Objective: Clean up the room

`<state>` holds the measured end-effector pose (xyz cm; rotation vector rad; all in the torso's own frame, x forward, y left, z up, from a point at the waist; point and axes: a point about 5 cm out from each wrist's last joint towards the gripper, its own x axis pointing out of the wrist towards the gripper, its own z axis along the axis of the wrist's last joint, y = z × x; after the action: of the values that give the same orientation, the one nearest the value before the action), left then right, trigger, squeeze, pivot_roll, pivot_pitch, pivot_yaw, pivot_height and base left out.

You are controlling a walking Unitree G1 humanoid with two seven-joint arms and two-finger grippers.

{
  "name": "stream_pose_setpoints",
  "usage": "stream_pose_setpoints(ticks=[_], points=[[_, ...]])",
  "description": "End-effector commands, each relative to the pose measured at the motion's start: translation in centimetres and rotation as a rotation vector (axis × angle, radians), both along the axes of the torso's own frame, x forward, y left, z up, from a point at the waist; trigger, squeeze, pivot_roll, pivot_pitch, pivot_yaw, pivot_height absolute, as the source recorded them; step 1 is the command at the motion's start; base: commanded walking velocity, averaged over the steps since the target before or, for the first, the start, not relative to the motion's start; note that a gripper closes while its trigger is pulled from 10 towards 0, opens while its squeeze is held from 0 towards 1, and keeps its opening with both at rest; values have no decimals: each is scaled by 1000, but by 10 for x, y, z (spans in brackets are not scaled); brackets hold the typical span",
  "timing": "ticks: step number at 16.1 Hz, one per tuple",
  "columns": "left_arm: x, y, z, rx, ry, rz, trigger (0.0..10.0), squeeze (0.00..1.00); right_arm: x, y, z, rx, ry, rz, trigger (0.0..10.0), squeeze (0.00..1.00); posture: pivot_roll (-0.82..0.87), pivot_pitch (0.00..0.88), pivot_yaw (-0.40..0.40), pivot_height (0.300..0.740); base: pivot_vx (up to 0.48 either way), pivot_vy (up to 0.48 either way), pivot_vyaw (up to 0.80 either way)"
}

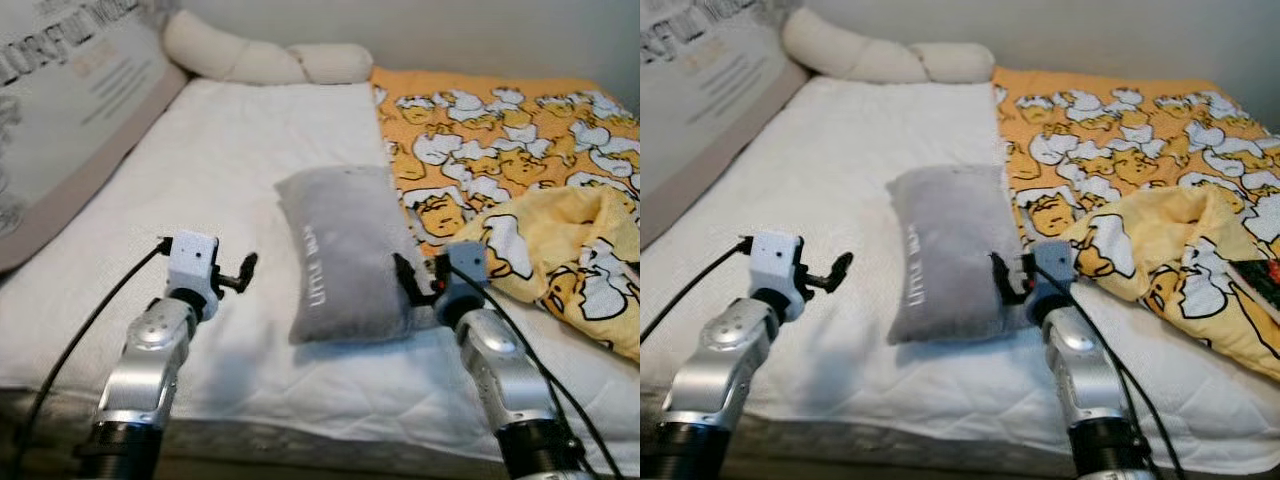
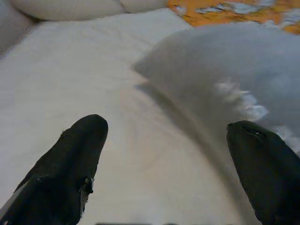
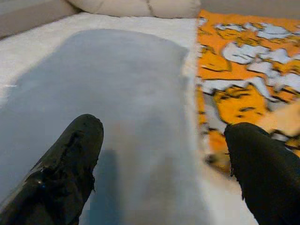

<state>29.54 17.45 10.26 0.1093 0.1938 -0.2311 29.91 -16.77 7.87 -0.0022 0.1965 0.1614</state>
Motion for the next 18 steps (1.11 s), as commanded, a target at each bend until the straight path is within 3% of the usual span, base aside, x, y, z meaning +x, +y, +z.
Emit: stream_pose_setpoints(ticks=[1,6,11,13,16,17,18], points=[[1,-4,2,6,-8,-19,10000,0,2,-1,5,2,-19,-9,10000,1000,-25,0,-18,740,330,0,0],[1,-5,2,7,-7,-24,10000,0,3,-2,5,4,-18,-13,10000,1000,-25,0,-18,740,321,0,0],[-1,-9,0,28,1,-52,10000,0,3,-4,5,9,-17,-25,10000,1000,-27,0,-17,740,0,0,0],[-2,-8,1,76,-3,-78,10000,0,2,-6,6,7,-19,-27,10000,1000,-25,0,-21,740,0,0,0],[-5,-5,-6,103,21,-77,10000,0,3,-18,9,-8,-29,-84,10000,1000,-29,0,-18,740,0,0,0],[8,-4,-13,160,59,-80,10000,0,9,-28,4,-57,8,-106,10000,522,-22,0,-27,740,0,0,0],[17,-4,-15,202,73,-80,10000,0,13,-33,2,-85,39,-113,10000,133,-22,0,-27,740,0,0,0]])
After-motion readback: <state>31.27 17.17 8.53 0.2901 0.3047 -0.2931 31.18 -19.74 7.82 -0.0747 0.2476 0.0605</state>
